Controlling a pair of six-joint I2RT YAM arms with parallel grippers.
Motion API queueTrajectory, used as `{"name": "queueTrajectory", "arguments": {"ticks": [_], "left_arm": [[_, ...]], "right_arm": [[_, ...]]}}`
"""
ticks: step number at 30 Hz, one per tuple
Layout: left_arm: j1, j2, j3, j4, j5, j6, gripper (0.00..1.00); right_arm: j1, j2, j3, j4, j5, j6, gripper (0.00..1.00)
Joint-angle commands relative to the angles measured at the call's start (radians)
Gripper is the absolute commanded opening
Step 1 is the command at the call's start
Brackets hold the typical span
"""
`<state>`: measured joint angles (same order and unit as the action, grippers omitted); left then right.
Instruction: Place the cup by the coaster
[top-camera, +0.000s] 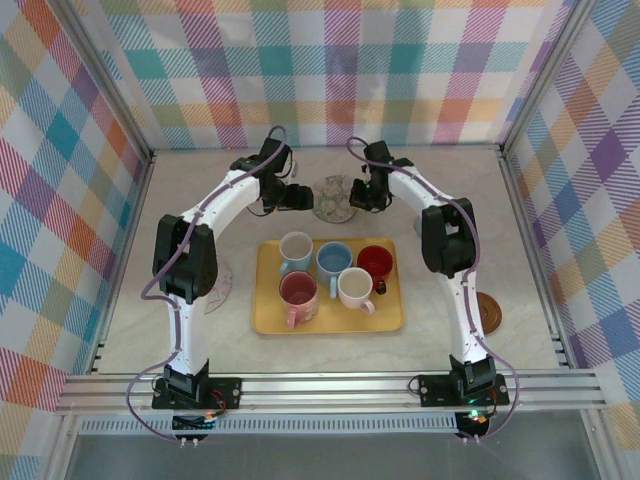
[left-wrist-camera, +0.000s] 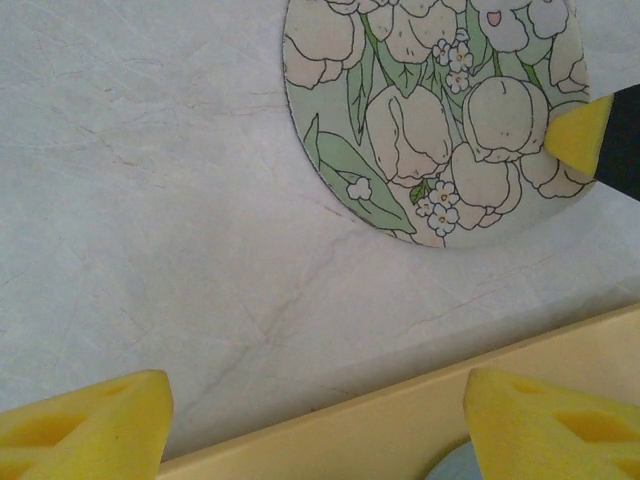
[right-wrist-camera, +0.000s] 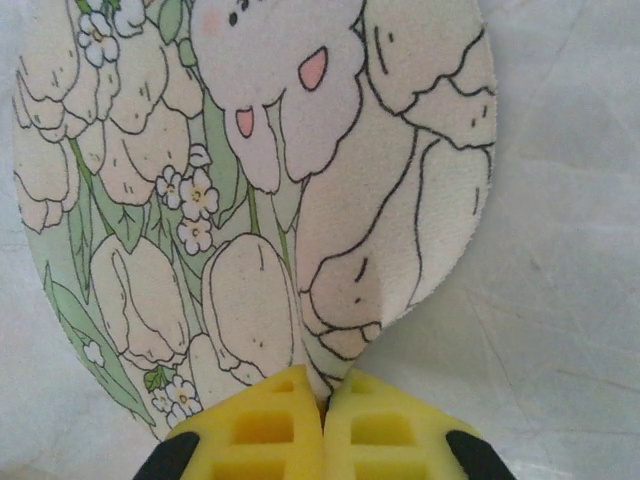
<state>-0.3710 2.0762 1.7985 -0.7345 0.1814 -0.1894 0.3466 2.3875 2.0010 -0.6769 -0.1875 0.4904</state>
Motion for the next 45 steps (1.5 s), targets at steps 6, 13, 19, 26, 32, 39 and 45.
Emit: {"name": "queueTrajectory", "arguments": {"ticks": [6, 13, 19, 26, 32, 39, 45], "left_arm": [[-0.008, -0.014, 0.080, -0.069, -0.010, 0.057, 0.77], [-0.009, -0.010, 0.098, -0.078, -0.015, 0.056, 0.77], [-0.014, -0.035, 0.103, -0.081, -0.006, 0.058, 0.78], [-0.015, -0.090, 0.104, -0.095, -0.023, 0.061, 0.78], [-0.014, -0.132, 0.106, -0.100, -0.044, 0.061, 0.82], [-0.014, -0.163, 0.133, -0.142, -0.135, 0.069, 0.87], [-0.008, -0.183, 0.195, -0.213, -0.234, 0.097, 0.96]], "right_arm": [[-0.006, -0.054, -0.037, -0.029, -0.052, 0.066, 0.00], [-0.006, -0.062, -0.057, -0.029, -0.034, 0.062, 0.10], [-0.006, -0.081, -0.056, -0.039, -0.021, 0.048, 0.26], [-0.007, -0.121, -0.085, -0.031, -0.015, 0.039, 0.46], [-0.006, -0.178, -0.109, -0.035, 0.003, 0.015, 0.55], [-0.004, -0.310, -0.206, 0.024, 0.013, -0.067, 0.72], [0.005, -0.472, -0.355, 0.105, 0.030, -0.202, 0.89]]}}
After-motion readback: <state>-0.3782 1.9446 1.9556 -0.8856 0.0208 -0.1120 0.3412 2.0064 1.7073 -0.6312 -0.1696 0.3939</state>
